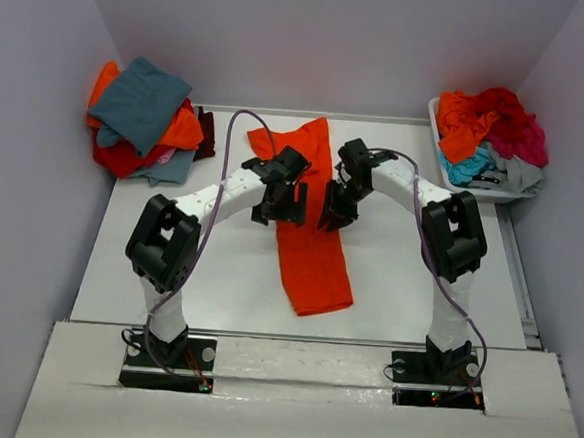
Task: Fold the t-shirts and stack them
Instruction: Grab the bottom of the folded rectangular tshirt with both arms
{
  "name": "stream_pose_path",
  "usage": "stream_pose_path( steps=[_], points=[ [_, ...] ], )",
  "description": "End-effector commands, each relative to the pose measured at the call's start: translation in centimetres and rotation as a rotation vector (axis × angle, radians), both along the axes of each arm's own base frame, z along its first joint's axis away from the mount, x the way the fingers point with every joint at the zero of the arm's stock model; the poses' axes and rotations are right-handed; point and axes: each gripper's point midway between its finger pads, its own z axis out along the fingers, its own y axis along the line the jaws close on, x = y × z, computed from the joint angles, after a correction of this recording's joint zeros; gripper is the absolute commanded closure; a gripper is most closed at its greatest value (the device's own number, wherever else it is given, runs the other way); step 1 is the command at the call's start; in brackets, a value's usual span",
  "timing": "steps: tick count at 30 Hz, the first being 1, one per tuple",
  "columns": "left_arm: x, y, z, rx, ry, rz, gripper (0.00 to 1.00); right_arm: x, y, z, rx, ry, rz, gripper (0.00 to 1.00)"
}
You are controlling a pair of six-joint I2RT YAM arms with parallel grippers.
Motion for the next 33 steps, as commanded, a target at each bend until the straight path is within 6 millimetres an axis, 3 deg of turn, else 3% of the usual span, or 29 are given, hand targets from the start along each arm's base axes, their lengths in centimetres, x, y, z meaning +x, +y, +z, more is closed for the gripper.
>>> stream_pose_path(
  steps=[1,2,8,13,23,27,30,32,33],
  points=[
    [2.9,-1.2,0.8,0.013,-0.029,-0.028,0.11,3.6,0.9,1.5,-0.044,-0.079,-0.01,0.63],
    [3.7,-1.4,1.0,-0.002,-0.035,-0.024,0.11,4.7,1.1,2.4,-0.048,-0.111,-0.014,0.63],
    [6.5,-6.3,1.1,-0.208,-0.022,-0.071,0.11,6.0,1.7,0.9,-0.067,-0.082,-0.018,0.63],
    [5.9,-8.3,-1.0,-0.293,0.052,-0.092,0.12,5.6,1.5,-0.1,-0.079,-0.061,-0.014,0.63],
    [4.7,-6.6,-3.7,-0.241,0.111,-0.065,0.12,4.5,0.6,-2.1,-0.092,-0.016,0.0,0.64],
    [5.7,-4.5,-5.1,-0.203,0.139,0.003,0.12,4.7,1.1,-3.1,-0.078,0.002,0.014,0.64],
    [6.9,-3.6,-4.9,-0.217,0.134,0.042,0.12,5.0,1.1,-4.3,-0.1,0.025,0.025,0.64],
    [8.5,-3.0,-4.4,-0.218,0.112,0.063,0.12,6.4,1.2,-4.3,-0.097,0.007,0.014,0.64],
    [8.4,-2.9,-4.5,-0.213,0.12,0.063,0.12,6.3,1.1,-4.7,-0.103,0.016,0.014,0.64]
  ],
)
